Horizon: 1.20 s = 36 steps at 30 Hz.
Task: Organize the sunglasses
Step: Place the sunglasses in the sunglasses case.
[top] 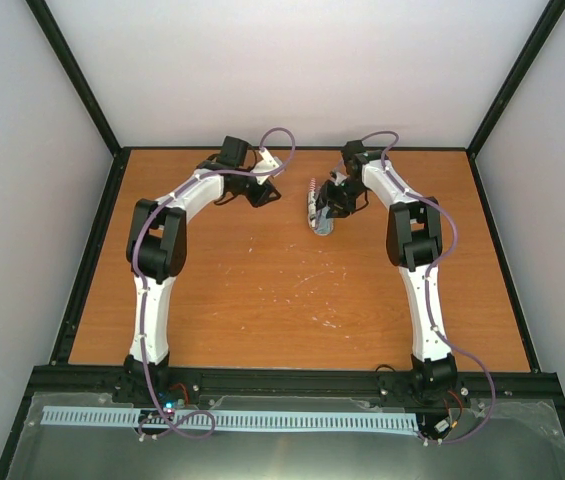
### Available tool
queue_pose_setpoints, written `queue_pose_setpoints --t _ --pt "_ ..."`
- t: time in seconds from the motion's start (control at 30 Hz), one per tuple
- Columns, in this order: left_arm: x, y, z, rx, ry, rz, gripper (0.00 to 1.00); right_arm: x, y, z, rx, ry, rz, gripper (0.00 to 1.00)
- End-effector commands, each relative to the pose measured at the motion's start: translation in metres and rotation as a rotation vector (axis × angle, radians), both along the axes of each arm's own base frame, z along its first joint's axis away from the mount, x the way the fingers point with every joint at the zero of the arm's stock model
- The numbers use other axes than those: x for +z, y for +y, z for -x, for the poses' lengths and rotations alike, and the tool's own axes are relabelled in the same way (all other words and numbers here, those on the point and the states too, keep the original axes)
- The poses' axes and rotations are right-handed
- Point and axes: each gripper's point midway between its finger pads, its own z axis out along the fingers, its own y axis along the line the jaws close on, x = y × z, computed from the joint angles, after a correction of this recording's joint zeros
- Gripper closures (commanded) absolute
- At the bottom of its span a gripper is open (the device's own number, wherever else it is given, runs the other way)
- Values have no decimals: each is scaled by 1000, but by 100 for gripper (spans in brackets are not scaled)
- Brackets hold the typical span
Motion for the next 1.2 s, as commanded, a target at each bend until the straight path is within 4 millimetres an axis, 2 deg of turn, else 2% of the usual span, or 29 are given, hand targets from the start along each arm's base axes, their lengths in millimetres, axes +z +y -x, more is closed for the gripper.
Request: queue_pose_setpoints --t 0.0,0.1,0.27,0.37,0.43,0.93,1.17 --pt "20 -9 -2 -22 -28 22 73 24 0 -6 -11 -51 -22 52" --pt "21 -21 5 -55 -11 55 90 26 2 -7 -10 -55 -37 52" --pt "17 -53 20 -114 39 111 91 31 5 -8 -9 -62 -53 51" --pt "15 -67 27 -136 65 132 90 39 6 -10 -13 -80 -61 47" --pt "13 -73 29 -147 75 135 90 43 -7 -16 -37 -90 -66 46" --pt "8 -77 30 -160 69 111 90 34 -16 -13 -33 -75 -35 49" --pt "8 -77 29 -161 65 112 90 37 -20 -14 -32 -91 -14 50"
